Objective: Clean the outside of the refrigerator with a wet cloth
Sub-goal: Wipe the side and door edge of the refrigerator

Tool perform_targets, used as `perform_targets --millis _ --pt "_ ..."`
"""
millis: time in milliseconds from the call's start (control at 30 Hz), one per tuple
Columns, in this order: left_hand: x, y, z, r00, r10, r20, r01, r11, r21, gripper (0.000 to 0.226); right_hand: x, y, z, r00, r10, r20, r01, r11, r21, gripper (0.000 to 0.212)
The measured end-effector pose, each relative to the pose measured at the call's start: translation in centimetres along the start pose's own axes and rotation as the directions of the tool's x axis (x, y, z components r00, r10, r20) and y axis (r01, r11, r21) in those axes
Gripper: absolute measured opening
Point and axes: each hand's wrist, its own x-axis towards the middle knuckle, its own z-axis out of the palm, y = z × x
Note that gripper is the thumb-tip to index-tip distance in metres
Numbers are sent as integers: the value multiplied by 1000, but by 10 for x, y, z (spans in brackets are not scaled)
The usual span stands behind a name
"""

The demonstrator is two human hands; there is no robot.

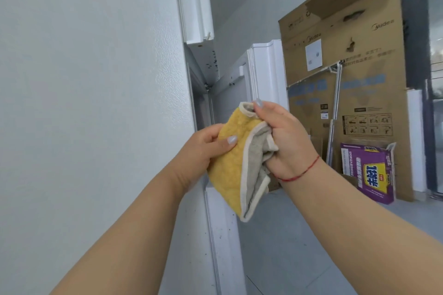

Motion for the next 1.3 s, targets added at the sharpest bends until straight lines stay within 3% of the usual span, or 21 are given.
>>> perform_targets --millis 67,200,300,400,467,600,700,767,833,967,1033,1133,1233,1300 --pt "3 3 0 997 -31 -71 33 999 22 33 3 -4 -3 999 41 -32 -42 999 -26 31" --pt "8 10 4 972 -32 -232 51 996 78 46 1 -8 -11 948 308 78 -279 924 -261 69" --pt "12 13 7 959 -44 -280 61 997 52 58 -3 -3 -17 930 360 78 -306 872 -382 55" --pt "19 19 8 948 -116 -295 112 993 -32 71 -1 -4 -22 963 268 -12 -252 889 -383 30" --pt "24 21 9 934 -132 -331 88 986 -142 67 3 -15 -20 984 172 -54 -180 907 -381 22" --pt "32 19 20 939 -149 -310 73 967 -244 70 8 -44 -13 984 -131 -124 60 886 -460 10" --pt "35 21 35 948 -175 -266 113 966 -231 65 16 -72 -11 839 -525 -142 295 658 -692 19" --pt "36 25 45 955 -172 -243 118 968 -221 63 27 -87 -13 727 -675 -130 336 514 -789 29" --pt "36 28 53 953 -191 -235 134 962 -237 63 41 -90 -21 728 -668 -158 278 497 -822 26" --pt "31 33 58 949 -218 -227 162 957 -242 62 55 -64 -33 881 -434 -189 158 645 -747 20" --pt "27 33 56 952 -187 -242 134 966 -219 62 52 -51 -28 903 -404 -144 158 626 -763 14" --pt "26 24 47 945 -172 -279 96 959 -267 64 44 -40 -14 874 -484 -39 226 476 -850 13" --pt "24 19 45 959 -203 -199 106 905 -411 75 30 -30 5 743 -663 91 263 165 -951 14" --pt "22 21 45 963 -215 -162 102 848 -519 76 25 -25 16 736 -662 138 266 95 -959 17"
